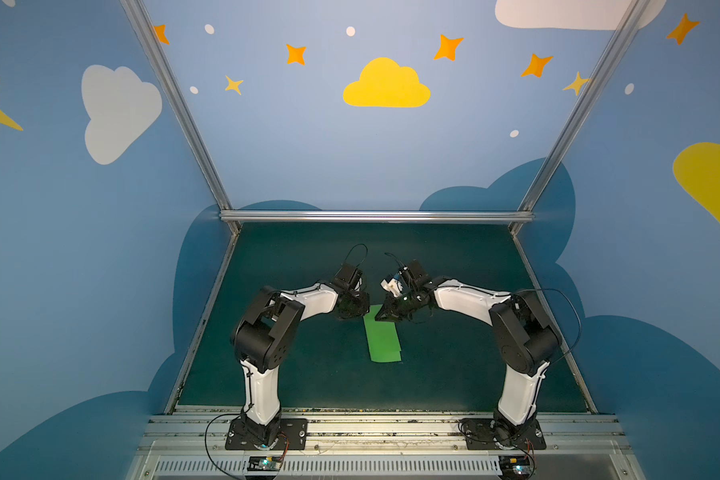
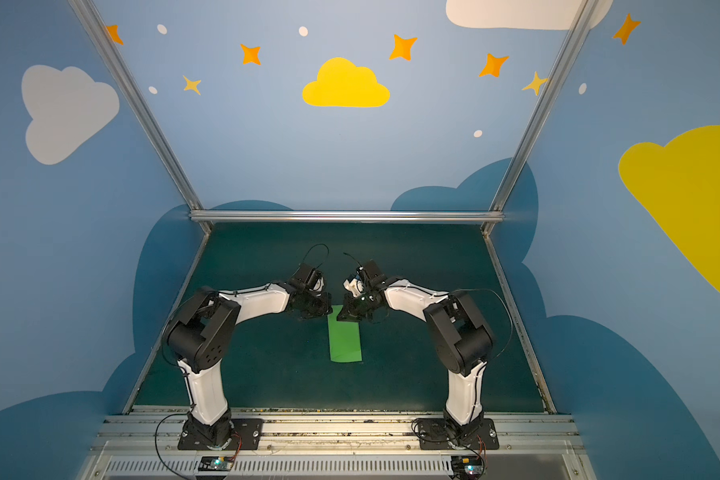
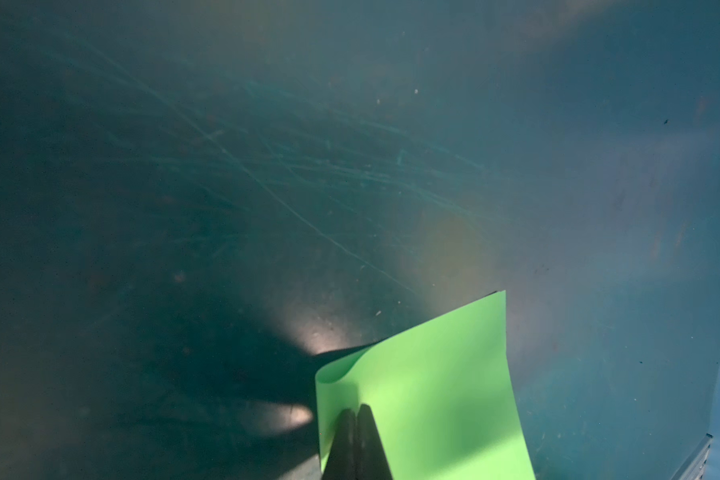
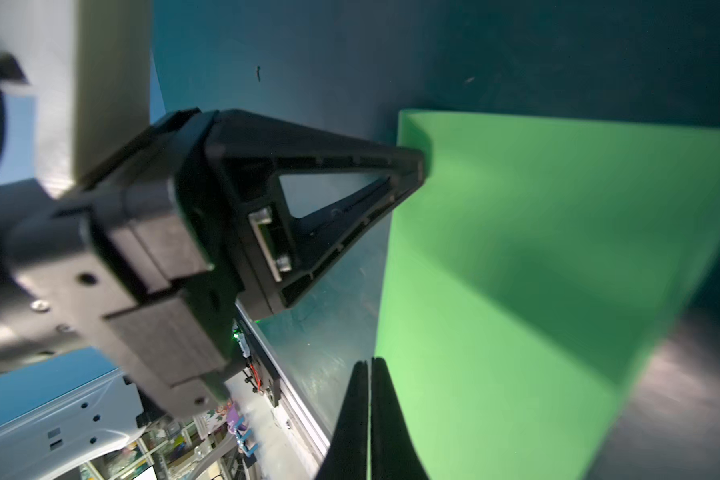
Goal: Fold a paper plane with a square sheet of paper (fold left side to right side)
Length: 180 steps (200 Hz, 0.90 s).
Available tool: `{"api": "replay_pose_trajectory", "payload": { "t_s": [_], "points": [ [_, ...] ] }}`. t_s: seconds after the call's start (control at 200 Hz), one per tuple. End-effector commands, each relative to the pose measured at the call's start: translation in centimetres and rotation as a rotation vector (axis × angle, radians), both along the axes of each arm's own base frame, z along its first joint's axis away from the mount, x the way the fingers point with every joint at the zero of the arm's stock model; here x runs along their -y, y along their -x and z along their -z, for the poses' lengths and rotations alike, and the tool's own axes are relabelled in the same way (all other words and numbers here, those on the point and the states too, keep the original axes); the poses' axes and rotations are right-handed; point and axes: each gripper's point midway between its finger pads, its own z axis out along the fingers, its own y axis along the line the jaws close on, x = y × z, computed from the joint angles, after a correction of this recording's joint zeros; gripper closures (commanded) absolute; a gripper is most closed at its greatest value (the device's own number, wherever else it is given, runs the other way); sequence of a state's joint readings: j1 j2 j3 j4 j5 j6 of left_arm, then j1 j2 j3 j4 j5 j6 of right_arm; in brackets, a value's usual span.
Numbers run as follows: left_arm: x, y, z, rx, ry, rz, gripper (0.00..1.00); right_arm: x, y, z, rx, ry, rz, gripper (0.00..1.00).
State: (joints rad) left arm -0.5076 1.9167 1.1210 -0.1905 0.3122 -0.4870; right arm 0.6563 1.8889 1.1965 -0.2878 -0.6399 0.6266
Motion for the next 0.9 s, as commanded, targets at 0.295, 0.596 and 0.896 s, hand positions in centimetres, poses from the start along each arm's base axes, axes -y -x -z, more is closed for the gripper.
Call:
{"api": "replay_pose_trajectory", "payload": {
  "t_s": [0.295, 0.596, 0.896],
  "points": [
    [-1.3, 2.1, 2.4, -0.081, -0.082, -0.002, 0.96, -2.7, 0.8, 1.8, -0.042, -0.018, 0.038, 1.00],
    [-1.2, 2.2, 2.4, -0.080, -0.083, 0.001, 0.96, -2.5, 1.7, 4.4, -0.090, -0.006, 0.067, 1.00],
    [-1.2, 2.3, 2.5, -0.084, -0.085, 0.005, 0.96, -2.4, 2.0, 5.3, -0.101, 0.010, 0.061, 1.00]
  ]
}}
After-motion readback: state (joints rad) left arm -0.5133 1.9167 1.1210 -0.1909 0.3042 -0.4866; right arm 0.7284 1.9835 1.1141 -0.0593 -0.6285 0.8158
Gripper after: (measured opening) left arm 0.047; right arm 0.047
